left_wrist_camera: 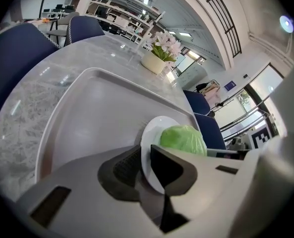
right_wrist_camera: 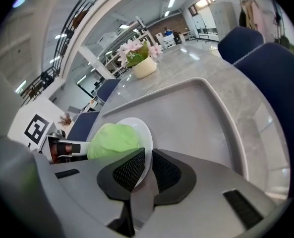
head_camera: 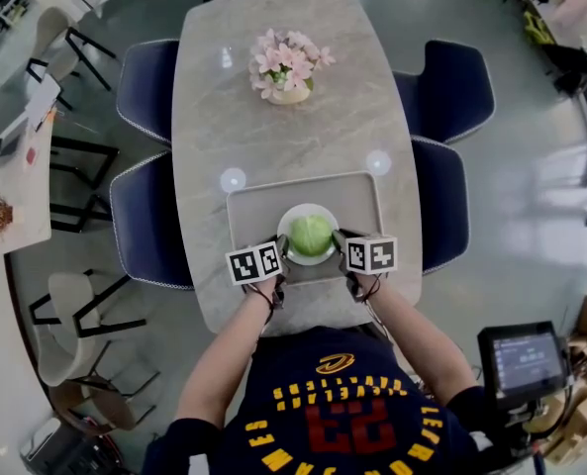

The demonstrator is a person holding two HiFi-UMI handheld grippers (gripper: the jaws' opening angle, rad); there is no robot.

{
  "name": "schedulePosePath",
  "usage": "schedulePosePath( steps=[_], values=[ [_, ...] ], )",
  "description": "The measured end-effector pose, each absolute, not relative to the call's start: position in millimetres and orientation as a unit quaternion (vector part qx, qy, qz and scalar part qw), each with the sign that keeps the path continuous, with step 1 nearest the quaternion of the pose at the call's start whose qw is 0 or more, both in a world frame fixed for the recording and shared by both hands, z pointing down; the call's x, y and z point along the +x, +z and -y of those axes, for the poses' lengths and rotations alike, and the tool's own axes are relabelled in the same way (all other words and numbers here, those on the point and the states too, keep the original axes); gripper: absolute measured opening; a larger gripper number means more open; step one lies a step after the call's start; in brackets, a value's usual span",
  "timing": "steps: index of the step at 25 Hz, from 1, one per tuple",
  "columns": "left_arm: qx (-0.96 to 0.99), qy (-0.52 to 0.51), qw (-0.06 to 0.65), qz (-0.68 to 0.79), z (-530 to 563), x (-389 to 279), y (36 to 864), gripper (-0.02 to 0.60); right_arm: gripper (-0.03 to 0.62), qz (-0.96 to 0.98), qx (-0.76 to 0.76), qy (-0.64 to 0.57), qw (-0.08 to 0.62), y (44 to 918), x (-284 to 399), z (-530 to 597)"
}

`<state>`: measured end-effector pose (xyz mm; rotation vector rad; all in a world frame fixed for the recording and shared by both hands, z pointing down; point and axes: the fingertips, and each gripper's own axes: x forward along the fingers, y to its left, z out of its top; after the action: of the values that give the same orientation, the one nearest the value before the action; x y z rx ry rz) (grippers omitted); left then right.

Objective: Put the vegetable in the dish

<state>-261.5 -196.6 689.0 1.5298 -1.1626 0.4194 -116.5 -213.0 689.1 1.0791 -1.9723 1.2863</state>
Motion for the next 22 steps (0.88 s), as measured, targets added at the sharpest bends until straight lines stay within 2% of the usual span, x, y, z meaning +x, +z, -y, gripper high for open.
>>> schedulePosePath(
  steps=[3, 11, 16, 22],
  values=[
    [0.651, 0.193, 0.543, 0.495, 199.8, -261.1, 691.3, 0.051, 0.035, 0.738, 0.407, 0.46, 0.28, 688.9, -113.4, 219.3],
    [0.669, 0.255, 0.484, 0.504, 191.8, -269.3, 677.6, 0.066, 0.035, 0.736, 0.433, 0.469, 0.226, 663.7, -103.3, 211.7],
    [0.664, 0.209, 0.489, 0.526, 193.2, -284.3, 660.9, 0.066, 0.034, 0.739, 0.437, 0.475, 0.193, 644.9, -101.9, 204.7],
    [0.677, 0.123, 0.504, 0.521, 183.5, -279.6, 627.5, 0.064, 0.034, 0.743, 0.433, 0.498, 0.115, 622.1, -104.1, 203.3]
  ],
)
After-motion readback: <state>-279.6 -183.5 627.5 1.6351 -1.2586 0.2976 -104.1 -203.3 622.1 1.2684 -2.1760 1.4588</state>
